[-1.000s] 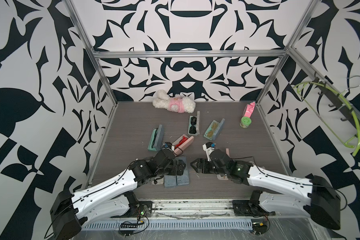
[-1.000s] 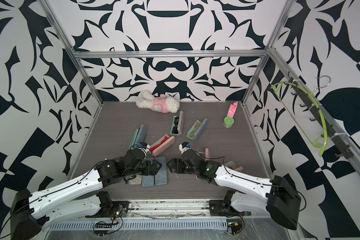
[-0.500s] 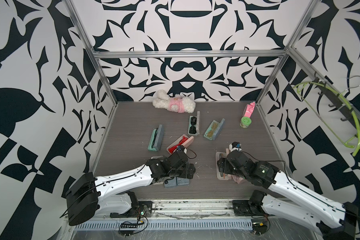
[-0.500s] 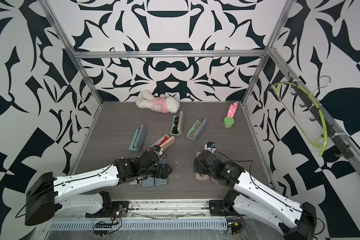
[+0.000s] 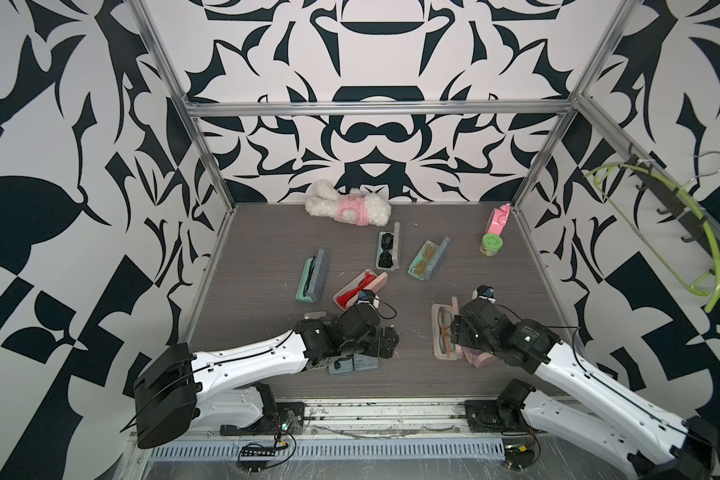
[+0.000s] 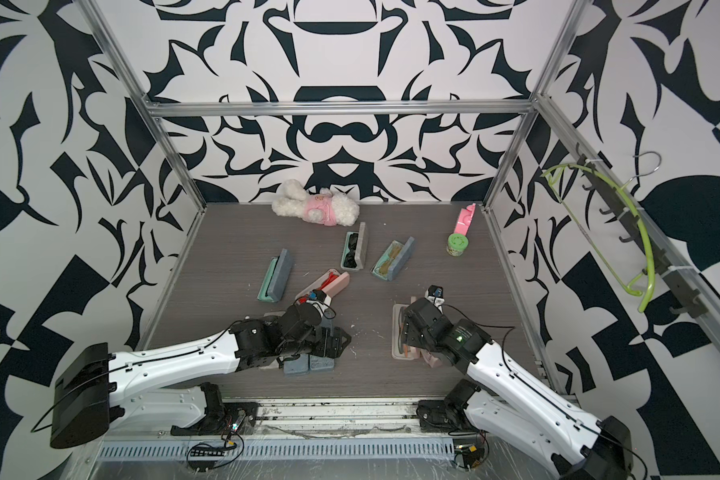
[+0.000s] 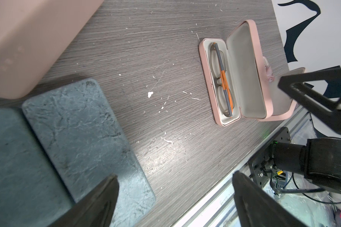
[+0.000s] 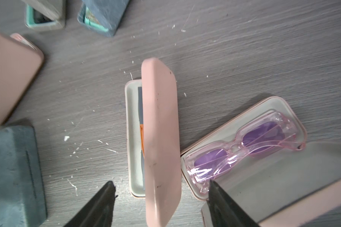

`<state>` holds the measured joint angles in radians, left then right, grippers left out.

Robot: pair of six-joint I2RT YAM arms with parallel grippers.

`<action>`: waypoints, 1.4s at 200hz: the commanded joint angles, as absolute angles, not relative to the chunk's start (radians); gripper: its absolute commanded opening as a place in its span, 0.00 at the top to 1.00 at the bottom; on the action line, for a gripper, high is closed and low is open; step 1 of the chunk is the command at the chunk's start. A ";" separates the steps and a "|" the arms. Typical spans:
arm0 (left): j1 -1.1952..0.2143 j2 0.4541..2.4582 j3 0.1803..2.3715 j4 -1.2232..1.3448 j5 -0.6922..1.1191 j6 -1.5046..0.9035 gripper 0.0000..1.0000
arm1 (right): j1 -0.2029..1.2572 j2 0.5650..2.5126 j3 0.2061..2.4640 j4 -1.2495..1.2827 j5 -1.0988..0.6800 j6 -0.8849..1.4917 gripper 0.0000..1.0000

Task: Close the glasses case
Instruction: Move the glasses case to the center of the board.

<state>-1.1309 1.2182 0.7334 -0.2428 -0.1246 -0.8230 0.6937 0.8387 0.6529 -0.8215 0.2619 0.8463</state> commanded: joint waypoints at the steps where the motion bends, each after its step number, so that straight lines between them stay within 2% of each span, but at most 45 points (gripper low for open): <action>1: -1.136 1.191 0.753 -0.248 -0.176 -0.829 0.02 | 0.678 0.879 0.640 -0.742 0.211 0.797 0.27; 66: -1.136 1.113 0.746 -0.343 -0.279 -0.827 0.01 | 0.645 0.973 0.603 -0.661 0.168 0.778 0.38; 214: -1.134 1.028 0.715 -0.440 -0.294 -0.849 0.01 | 0.638 1.078 0.563 -0.570 0.153 0.741 0.61; 232: -1.135 1.022 0.713 -0.449 -0.294 -0.849 0.01 | 0.638 1.080 0.562 -0.566 0.156 0.735 0.66; 280: -1.135 1.003 0.705 -0.462 -0.299 -0.854 0.00 | 0.647 1.075 0.560 -0.560 0.151 0.724 0.71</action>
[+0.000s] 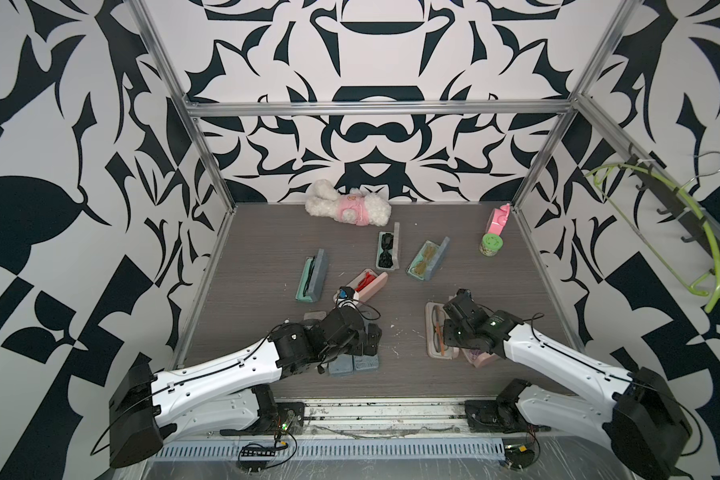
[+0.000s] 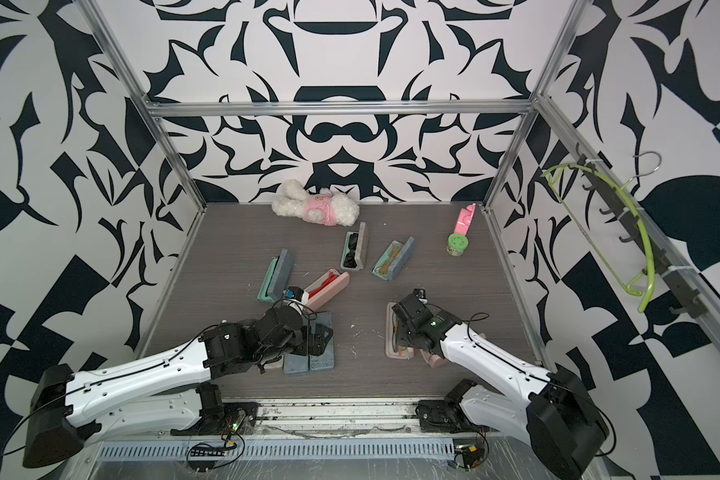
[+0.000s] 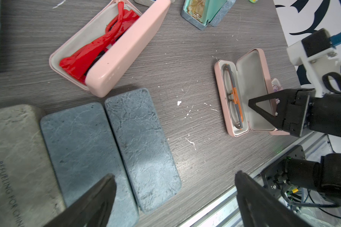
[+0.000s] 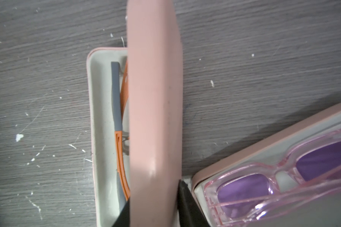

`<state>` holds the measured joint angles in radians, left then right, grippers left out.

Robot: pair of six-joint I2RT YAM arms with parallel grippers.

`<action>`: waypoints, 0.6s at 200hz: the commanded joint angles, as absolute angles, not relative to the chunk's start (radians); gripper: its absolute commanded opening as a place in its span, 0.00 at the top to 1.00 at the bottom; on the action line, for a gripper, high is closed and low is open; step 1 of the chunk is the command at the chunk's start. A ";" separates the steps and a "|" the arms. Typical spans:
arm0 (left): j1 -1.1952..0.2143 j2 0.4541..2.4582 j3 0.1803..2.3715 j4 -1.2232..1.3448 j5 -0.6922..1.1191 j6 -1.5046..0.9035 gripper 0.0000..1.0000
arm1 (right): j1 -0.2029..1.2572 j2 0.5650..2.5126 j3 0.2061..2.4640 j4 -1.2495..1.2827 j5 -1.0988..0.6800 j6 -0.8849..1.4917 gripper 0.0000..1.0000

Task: Close the glasses case
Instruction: Move the glasses case to the center of the board.

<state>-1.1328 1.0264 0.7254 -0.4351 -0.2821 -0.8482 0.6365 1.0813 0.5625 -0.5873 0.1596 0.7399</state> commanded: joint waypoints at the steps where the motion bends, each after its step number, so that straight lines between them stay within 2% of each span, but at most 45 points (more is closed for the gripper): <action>1: -1.134 1.002 0.705 -0.462 -0.297 -0.855 0.00 | 0.647 1.075 0.560 -0.560 0.152 0.724 0.71; 51: -1.135 0.994 0.699 -0.464 -0.299 -0.856 0.00 | 0.684 1.098 0.587 -0.567 0.165 0.720 0.75; 120: -1.134 0.994 0.692 -0.460 -0.292 -0.863 0.00 | 0.813 1.193 0.661 -0.591 0.237 0.767 0.76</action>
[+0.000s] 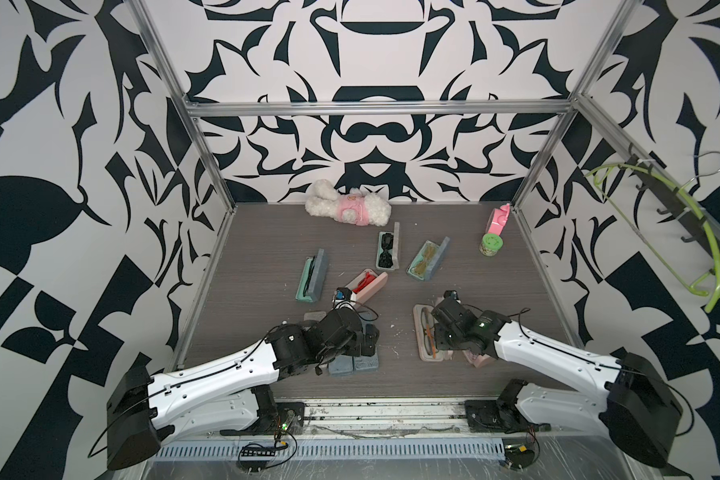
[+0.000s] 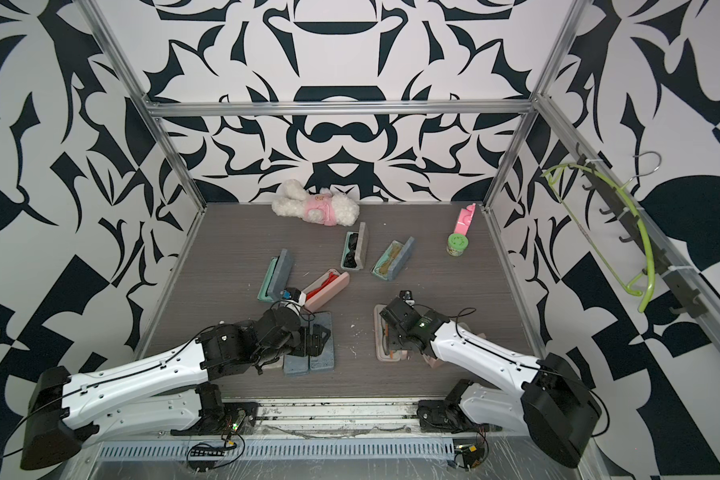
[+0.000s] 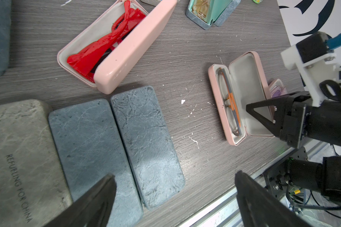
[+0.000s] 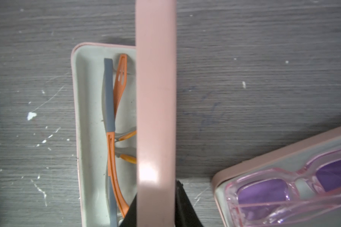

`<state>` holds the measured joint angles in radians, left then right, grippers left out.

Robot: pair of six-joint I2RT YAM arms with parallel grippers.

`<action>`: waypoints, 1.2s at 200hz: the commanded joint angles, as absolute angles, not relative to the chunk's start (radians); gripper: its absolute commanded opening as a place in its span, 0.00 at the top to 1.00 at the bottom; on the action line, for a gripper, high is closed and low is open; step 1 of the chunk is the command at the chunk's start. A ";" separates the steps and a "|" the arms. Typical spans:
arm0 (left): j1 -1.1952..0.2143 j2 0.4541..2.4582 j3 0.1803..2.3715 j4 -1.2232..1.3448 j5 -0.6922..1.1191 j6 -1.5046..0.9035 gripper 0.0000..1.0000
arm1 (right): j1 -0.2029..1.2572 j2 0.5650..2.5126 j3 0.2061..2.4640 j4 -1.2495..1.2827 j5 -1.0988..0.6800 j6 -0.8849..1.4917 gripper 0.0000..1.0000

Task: Close the glasses case
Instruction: Move the glasses case to the center of the board.

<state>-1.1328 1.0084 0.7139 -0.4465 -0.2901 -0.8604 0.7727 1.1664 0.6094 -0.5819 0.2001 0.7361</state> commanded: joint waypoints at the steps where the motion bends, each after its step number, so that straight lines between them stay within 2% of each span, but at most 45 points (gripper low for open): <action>1: -1.135 0.993 0.691 -0.459 -0.290 -0.862 0.00 | 0.815 1.195 0.664 -0.591 0.237 0.769 0.76; 89: -1.135 0.981 0.674 -0.459 -0.292 -0.868 0.00 | 0.941 1.311 0.759 -0.619 0.287 0.889 0.75; 240: -1.135 0.942 0.640 -0.466 -0.292 -0.886 0.01 | 1.073 1.490 0.892 -0.594 0.323 0.980 0.75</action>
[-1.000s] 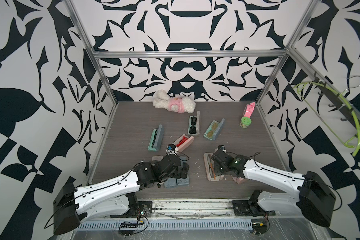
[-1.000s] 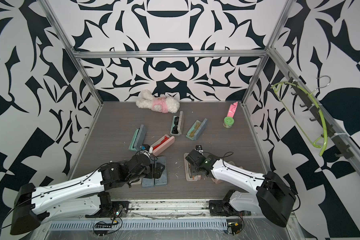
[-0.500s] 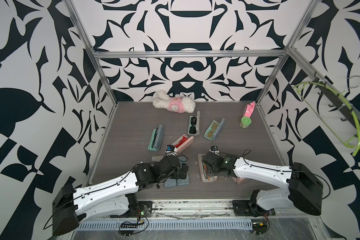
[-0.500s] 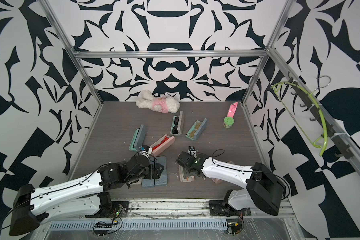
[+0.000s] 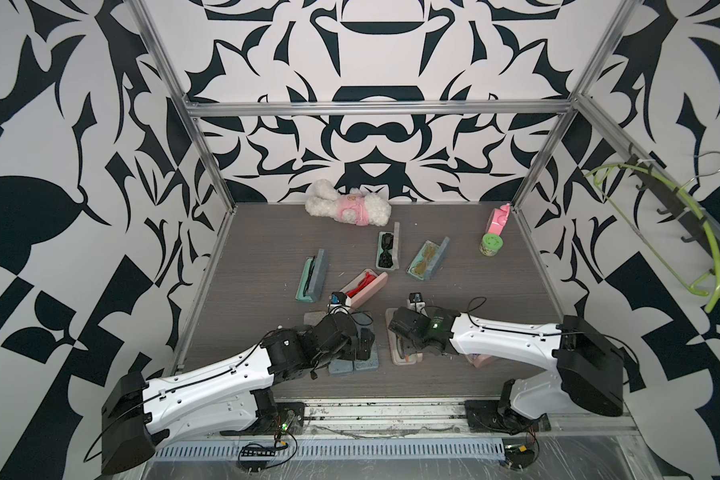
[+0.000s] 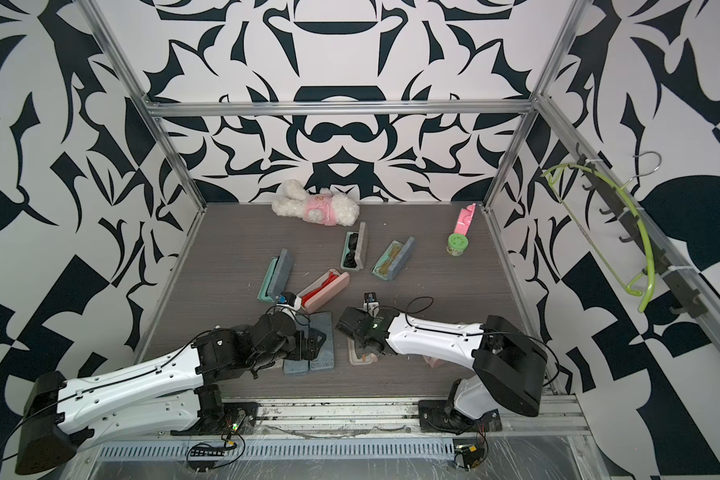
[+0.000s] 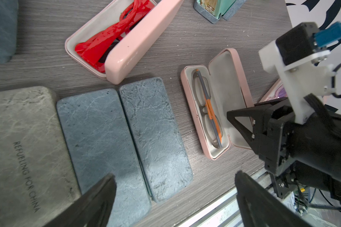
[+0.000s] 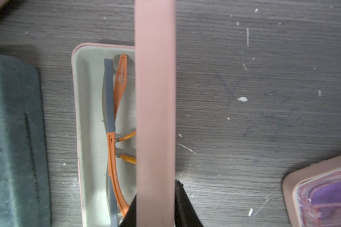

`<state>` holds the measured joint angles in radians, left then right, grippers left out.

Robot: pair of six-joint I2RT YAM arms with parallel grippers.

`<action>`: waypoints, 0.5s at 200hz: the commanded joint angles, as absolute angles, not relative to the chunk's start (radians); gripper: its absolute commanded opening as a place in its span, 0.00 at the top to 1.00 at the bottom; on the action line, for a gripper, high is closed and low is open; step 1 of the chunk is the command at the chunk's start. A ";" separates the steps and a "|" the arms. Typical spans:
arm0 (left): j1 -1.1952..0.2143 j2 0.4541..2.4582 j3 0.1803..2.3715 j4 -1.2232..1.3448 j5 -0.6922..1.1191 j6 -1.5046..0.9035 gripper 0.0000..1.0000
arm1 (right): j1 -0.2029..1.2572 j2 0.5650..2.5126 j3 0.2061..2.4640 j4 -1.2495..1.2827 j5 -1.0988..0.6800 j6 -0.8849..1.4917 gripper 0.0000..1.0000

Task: Close the glasses case
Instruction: Move the glasses case to the center of the board.

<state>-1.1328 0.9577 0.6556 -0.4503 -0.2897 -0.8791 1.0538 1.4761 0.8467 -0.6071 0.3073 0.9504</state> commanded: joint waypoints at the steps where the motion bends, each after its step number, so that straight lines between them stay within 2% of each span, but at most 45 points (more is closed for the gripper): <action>1: -1.135 0.942 0.640 -0.466 -0.292 -0.887 0.00 | 1.073 1.491 0.891 -0.593 0.323 0.981 0.75; 100: -1.135 0.927 0.621 -0.469 -0.289 -0.890 0.00 | 1.119 1.565 0.943 -0.575 0.325 1.017 0.74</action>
